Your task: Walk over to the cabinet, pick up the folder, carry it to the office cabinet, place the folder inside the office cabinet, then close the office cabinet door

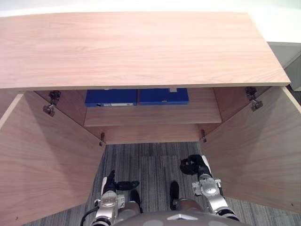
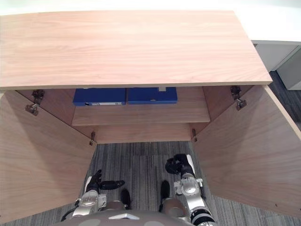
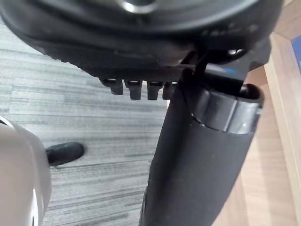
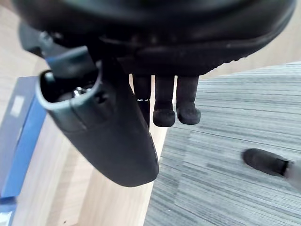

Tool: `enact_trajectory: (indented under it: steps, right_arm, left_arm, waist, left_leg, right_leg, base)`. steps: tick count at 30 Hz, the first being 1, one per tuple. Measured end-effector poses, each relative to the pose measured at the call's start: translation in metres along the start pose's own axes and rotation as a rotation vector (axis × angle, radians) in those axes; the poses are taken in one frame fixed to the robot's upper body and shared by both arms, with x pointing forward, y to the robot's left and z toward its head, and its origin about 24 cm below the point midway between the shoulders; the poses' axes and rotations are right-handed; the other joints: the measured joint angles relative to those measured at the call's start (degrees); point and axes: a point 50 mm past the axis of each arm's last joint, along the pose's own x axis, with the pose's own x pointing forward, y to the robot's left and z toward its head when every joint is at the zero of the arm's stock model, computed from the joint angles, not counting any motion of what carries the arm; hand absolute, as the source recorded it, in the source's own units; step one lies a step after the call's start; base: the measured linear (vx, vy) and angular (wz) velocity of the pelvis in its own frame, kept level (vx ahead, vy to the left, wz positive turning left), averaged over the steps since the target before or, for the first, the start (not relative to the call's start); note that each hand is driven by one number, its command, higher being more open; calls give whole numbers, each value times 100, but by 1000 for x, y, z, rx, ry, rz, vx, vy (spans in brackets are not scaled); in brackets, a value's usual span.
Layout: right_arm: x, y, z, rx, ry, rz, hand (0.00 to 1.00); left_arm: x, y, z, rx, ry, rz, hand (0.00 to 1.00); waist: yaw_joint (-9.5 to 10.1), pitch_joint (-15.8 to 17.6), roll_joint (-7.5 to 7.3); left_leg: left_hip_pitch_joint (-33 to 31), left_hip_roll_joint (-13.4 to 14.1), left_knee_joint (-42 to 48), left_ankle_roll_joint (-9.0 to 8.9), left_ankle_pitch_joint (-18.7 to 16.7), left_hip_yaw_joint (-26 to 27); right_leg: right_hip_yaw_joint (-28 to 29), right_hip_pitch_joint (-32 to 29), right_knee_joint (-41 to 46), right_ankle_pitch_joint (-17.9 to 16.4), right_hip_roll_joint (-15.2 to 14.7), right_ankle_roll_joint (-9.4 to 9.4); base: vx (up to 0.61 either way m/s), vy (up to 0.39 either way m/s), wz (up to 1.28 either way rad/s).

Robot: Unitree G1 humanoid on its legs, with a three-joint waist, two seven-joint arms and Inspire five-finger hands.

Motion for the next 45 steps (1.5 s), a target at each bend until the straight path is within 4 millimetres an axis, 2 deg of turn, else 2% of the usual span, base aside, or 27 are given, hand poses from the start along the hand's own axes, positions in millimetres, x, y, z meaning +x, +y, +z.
enact_trajectory:
  steps: [6, 12, 17, 24, 45]
  right_arm:
    - [-8, -7, -42, 74, 204, -45, 100]
    - [-18, -11, -66, 163, 317, -92, 100]
    - [-23, -17, -80, 264, 390, -143, 100]
    - [-27, -20, -91, 337, 461, -179, 100]
    - [-29, -17, -95, 369, 494, -187, 100]
  left_arm:
    - [-2, 1, -16, 19, 69, -17, 100]
    - [-5, 7, -28, 0, 112, 1, 100]
    - [-6, 6, -33, -1, 131, -11, 100]
    - [-6, 7, -37, -15, 152, -5, 100]
    - [-7, 8, -41, -22, 172, -2, 100]
  waist:
    - [-29, -67, -22]
    - [-59, -294, -109]
    - [-82, -353, -78]
    - [-92, -420, -53]
    - [-124, -515, -84]
  left_leg:
    - [269, -119, -304, 50, 226, 44]
    - [439, -176, -595, 13, 353, 54]
    - [681, -228, -728, 16, 359, 60]
    - [845, -260, -800, 89, 364, 64]
    - [956, -376, -841, 160, 326, -134]
  right_leg:
    - [86, 161, -141, 149, -16, -2]
    - [129, 210, -220, 192, -38, 66]
    - [145, 407, -294, 197, -39, 73]
    - [155, 550, -306, 167, -47, 91]
    - [-49, 698, -274, 36, -171, 178]
  base:
    - [-115, -14, -4]
    - [-61, 3, -3]
    - [0, 0, 0]
    - [0, 0, 0]
    - [-11, -5, 4]
